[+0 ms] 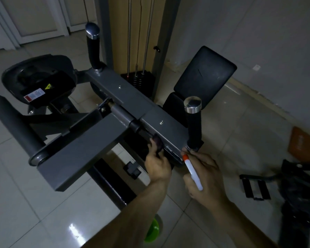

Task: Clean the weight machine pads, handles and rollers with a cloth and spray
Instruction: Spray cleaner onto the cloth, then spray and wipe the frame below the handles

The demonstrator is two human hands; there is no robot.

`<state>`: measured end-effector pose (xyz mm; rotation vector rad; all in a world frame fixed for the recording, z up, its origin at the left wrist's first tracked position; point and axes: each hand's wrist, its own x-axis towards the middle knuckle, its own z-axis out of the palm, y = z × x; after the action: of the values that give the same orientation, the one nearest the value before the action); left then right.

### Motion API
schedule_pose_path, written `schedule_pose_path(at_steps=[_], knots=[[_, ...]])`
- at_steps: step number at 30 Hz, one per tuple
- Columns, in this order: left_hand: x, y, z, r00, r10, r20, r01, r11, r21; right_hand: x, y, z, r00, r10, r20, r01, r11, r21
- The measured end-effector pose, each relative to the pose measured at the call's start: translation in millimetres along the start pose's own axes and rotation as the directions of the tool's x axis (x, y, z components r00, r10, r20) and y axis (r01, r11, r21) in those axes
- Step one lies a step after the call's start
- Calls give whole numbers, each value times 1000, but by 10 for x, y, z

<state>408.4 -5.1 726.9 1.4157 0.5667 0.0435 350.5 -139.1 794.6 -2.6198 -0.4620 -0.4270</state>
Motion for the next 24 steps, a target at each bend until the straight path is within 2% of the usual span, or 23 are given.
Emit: schedule_pose_path(at_steps=[1,2,3,6,8,11,13,15,18,20,22,24], knots=[[-131,-46,-18,998,41,56,-42,999,14,-31,47,84,999,20,-26,-21,1000,-10],[-149,-32,-50,995,52,80,-54,998,25,-21,36,76,997,75,15,-75,997,-1],[-53,14,-52,998,56,21,-56,998,4,-34,98,110,996,88,15,-88,996,-8],[364,346,-129,970,-173,-168,143,974,-178,-54,93,56,990,137,21,-137,990,-34],[400,373,-125,955,-205,-214,158,964,-216,-7,27,32,999,50,-19,-51,997,-56],[95,228,50,963,-206,-176,176,969,-171,20,-23,-53,1000,29,-4,-29,999,-18],[-44,92,97,964,-236,-122,210,959,-190,0,18,-65,996,81,37,-83,995,59],[29,119,15,950,-282,-131,247,941,-230,-12,24,-110,995,97,35,-99,992,80],[275,293,-219,934,-245,-258,177,949,-260,-50,-6,-252,993,32,110,-41,996,78],[474,384,-325,920,-208,-333,119,956,-269,-66,-59,-240,998,3,68,-7,999,54],[584,420,-308,915,-216,-340,121,953,-279,-153,-41,-171,999,-24,23,23,999,32],[518,353,-192,937,-171,-305,93,963,-254,-253,14,-176,992,-7,127,-3,997,82]])
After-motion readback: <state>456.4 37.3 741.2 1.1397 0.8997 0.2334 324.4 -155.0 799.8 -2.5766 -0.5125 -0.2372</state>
